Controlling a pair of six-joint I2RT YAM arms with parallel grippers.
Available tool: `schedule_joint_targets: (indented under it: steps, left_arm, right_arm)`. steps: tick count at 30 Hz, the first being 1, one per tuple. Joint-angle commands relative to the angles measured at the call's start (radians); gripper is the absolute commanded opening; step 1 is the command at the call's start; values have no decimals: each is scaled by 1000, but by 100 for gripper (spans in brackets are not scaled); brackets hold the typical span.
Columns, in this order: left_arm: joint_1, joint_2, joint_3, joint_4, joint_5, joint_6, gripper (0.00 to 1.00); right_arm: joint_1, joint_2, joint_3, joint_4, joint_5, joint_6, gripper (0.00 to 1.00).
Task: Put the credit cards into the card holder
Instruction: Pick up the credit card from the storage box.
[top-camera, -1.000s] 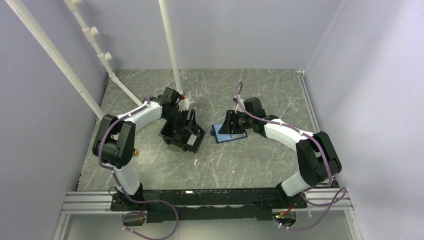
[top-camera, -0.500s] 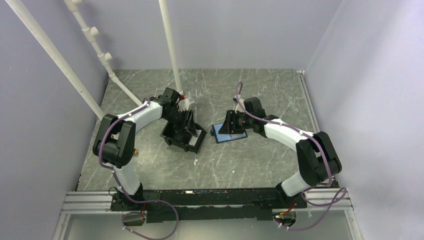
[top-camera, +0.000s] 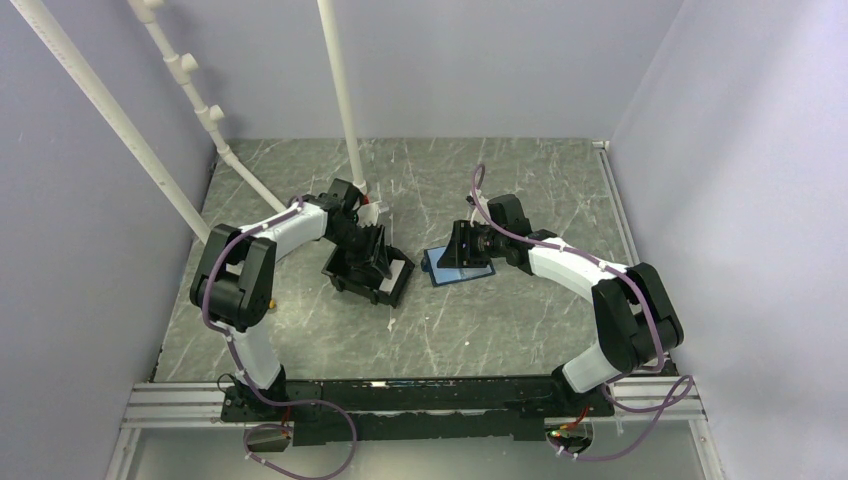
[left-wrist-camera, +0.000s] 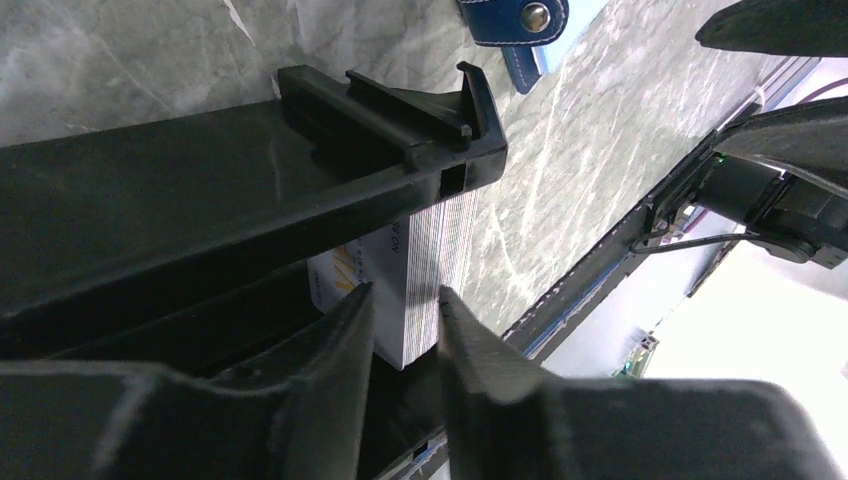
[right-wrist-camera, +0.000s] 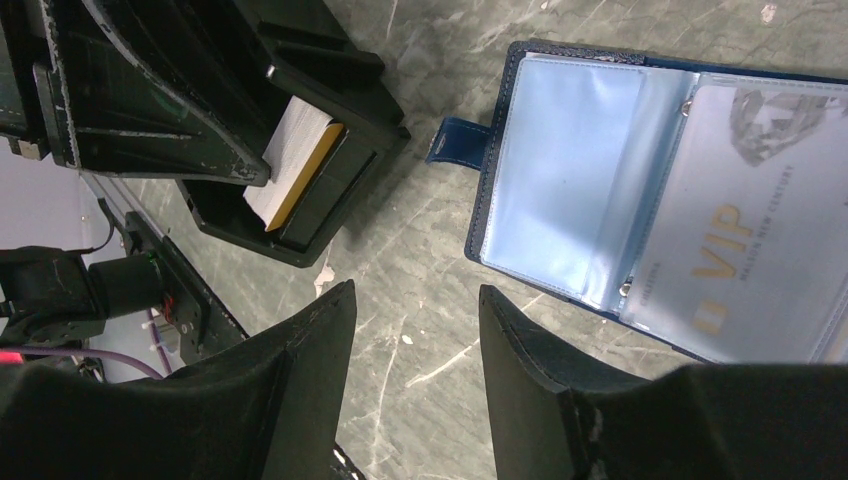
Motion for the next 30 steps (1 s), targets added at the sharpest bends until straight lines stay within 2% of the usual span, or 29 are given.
schedule_joint_targets:
  steps: [1,7,10,13,18,30]
  left_arm:
    - [-1,-16,14,-3,15,9,43]
    - [-1,-16,7,18,42,-1,70]
    - [-1,7,4,26,77,-7,75]
    - [-1,21,1,38,109,-15,77]
    - [-1,18,5,42,126,-15,75]
    - [-1,2,8,25,106,4,49]
  right_arm:
    - [2,-1,7,33,7,-6,51]
    - [2,1,4,33,10,-8,51]
    - [2,-1,0,35,8,-6,51]
    - [2,-6,1,32,11,-9,51]
    - [2,-10,3,28,13,-10,50]
    - [2,-4,10,22,12,-13,50]
